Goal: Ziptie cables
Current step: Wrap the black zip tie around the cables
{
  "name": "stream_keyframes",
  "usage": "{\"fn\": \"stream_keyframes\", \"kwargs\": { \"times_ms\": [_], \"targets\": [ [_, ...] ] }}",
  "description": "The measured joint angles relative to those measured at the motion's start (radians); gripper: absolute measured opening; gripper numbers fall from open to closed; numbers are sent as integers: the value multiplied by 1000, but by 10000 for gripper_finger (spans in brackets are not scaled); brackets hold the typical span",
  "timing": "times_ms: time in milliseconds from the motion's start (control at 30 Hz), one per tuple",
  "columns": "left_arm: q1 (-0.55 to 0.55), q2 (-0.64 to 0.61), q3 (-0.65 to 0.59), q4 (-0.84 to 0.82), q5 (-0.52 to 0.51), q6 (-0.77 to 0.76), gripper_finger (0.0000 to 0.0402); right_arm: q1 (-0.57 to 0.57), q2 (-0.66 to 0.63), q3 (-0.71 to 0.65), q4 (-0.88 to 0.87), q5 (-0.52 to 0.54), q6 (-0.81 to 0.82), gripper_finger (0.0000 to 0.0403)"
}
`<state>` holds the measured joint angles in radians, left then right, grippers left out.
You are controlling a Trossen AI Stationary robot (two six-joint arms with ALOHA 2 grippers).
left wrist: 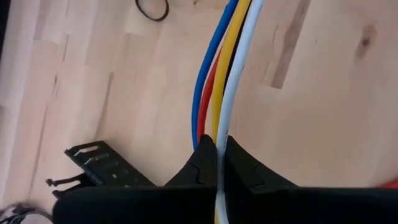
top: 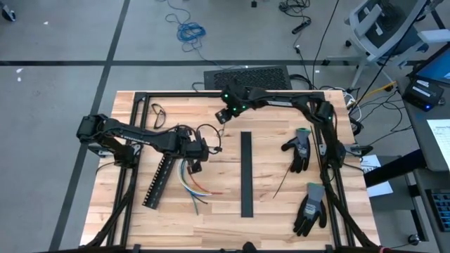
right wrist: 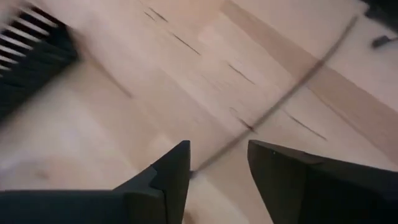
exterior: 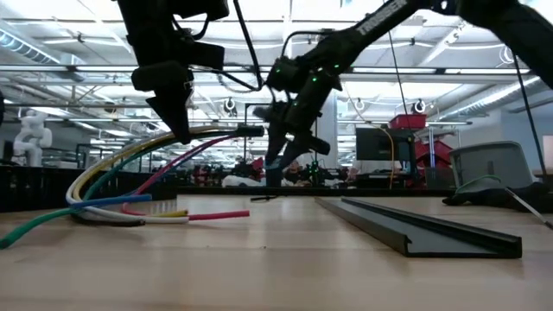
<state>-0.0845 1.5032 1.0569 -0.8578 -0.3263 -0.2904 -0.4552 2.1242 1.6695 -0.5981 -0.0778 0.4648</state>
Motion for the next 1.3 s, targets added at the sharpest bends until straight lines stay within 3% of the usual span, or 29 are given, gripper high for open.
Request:
{"fn": "stream_keyframes", "kwargs": {
  "times_ms": [133, 233, 333, 467, 767, 1300],
  "targets": [
    [0, 0, 0, 2, -8, 40, 12, 6, 39, 45, -61, 44, -24, 147],
    [0, 0, 0, 2, -11, 77, 13, 29, 53, 44, -28, 91, 66, 152],
    [0, 0, 1, 1, -12, 99, 14, 47, 54, 44, 7, 53, 173, 154],
    [0, 0, 1, 3, -11, 137, 15, 59, 47, 44, 9, 17, 202, 155],
    [0, 0, 1, 3, -3, 147, 16, 95, 47, 44, -185, 209, 394, 155],
    [0, 0, 2, -1, 34, 113, 17, 88, 137, 46, -18, 91, 530, 155]
  ]
}}
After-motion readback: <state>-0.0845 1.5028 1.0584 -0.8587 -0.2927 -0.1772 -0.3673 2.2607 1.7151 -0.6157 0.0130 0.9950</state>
